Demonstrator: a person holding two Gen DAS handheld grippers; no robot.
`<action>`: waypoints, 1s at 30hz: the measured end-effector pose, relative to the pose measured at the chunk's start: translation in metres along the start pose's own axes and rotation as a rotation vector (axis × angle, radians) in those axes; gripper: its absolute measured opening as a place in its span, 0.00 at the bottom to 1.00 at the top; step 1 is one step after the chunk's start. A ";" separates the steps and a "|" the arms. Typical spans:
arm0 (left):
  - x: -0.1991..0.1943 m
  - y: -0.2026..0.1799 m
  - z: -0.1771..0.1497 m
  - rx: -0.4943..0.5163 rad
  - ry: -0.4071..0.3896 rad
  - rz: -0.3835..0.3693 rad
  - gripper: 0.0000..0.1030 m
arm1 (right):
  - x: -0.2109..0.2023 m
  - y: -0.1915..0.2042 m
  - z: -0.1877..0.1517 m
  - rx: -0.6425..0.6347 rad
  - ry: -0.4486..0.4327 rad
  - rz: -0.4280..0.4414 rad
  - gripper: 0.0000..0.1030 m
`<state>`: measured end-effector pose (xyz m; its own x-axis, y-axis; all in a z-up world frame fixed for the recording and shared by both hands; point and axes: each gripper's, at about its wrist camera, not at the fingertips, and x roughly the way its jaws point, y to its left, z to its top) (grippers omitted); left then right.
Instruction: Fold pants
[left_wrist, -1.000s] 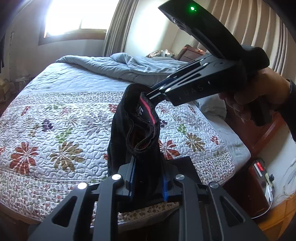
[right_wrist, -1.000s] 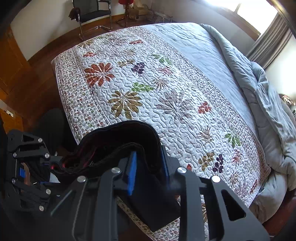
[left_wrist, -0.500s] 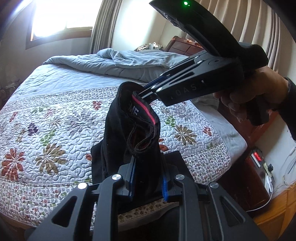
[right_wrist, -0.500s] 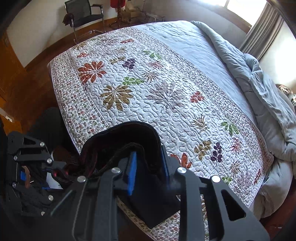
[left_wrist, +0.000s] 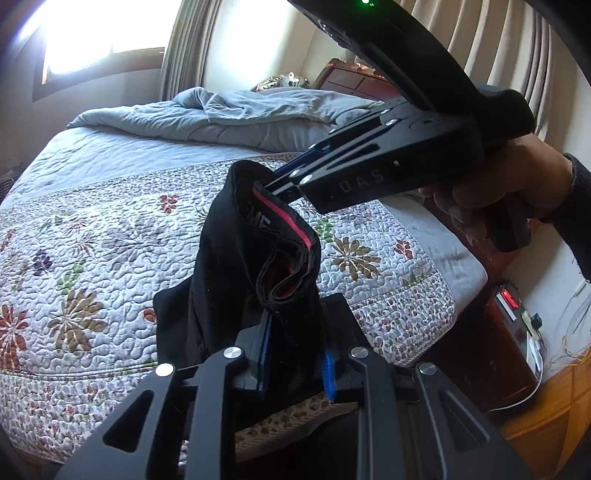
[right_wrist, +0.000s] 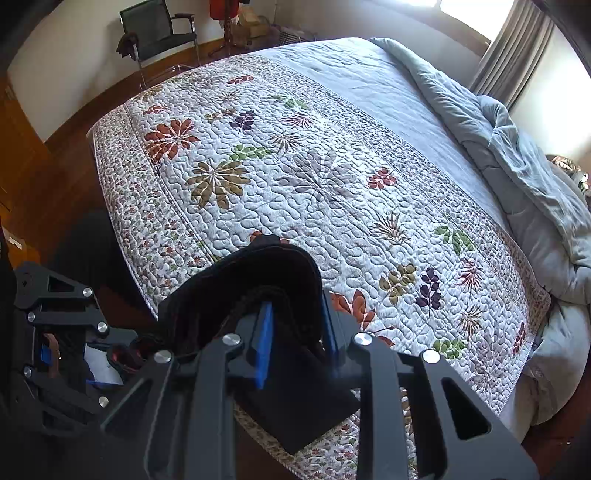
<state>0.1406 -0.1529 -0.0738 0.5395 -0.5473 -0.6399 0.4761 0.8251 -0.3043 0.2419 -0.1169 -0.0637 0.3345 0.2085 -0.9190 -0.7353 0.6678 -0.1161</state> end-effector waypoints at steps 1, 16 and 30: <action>0.003 -0.002 0.000 0.003 0.003 -0.001 0.21 | 0.001 -0.002 -0.002 0.003 -0.001 0.000 0.22; 0.052 -0.020 -0.002 0.022 0.068 -0.043 0.21 | 0.026 -0.037 -0.041 0.068 -0.003 0.018 0.22; 0.104 -0.041 -0.009 0.041 0.148 -0.053 0.21 | 0.055 -0.071 -0.087 0.151 -0.007 0.055 0.22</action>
<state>0.1711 -0.2420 -0.1341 0.4059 -0.5606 -0.7218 0.5306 0.7876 -0.3133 0.2608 -0.2149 -0.1386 0.3008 0.2524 -0.9197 -0.6560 0.7547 -0.0074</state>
